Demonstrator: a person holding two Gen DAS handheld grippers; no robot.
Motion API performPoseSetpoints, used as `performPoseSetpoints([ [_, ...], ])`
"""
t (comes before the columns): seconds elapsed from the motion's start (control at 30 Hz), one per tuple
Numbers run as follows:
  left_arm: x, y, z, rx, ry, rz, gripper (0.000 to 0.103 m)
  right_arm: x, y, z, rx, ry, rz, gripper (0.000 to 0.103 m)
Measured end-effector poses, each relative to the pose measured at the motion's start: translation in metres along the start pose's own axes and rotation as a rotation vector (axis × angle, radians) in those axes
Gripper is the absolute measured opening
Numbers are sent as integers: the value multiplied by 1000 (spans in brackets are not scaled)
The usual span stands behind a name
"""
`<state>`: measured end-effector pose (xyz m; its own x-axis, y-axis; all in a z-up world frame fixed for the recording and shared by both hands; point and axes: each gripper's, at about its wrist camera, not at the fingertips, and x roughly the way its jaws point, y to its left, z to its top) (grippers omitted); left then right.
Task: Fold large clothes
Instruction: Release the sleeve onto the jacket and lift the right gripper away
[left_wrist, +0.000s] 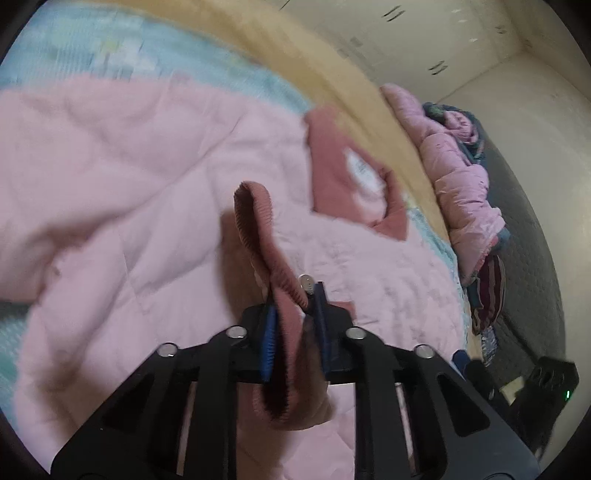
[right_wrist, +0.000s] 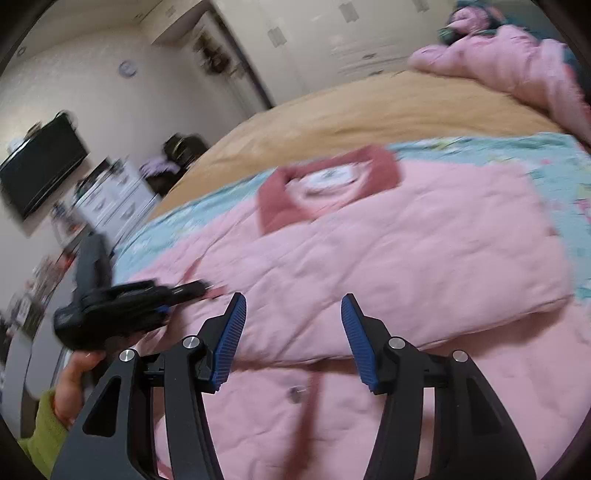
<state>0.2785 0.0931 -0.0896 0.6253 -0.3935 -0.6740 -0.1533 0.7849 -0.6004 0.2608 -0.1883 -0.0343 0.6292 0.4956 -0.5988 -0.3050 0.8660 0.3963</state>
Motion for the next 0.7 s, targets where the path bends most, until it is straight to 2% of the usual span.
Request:
performPoseSetpoints([
  [0.13,-51,-25,12,114,-159,-17,7,-32,-42,33,59,-115,-82,52],
  [0.2,-62,-29,14,147,-188,0,7,-35,-63,49,88,-123,-160,54],
  [0.33,-44,-12,11,124,-138,63,7,1,-89,61,76,-26,-286,54],
  [0.47,-26,4,5,129,-107,156,7,37,-85,57,25,42,-260,54],
  [0.63,-11,22,3,95,-61,192,7,77,-102,44,48,159,-331,53],
  [0.7,-8,22,4,105,-57,202,7,84,-114,38,90,176,-318,53],
])
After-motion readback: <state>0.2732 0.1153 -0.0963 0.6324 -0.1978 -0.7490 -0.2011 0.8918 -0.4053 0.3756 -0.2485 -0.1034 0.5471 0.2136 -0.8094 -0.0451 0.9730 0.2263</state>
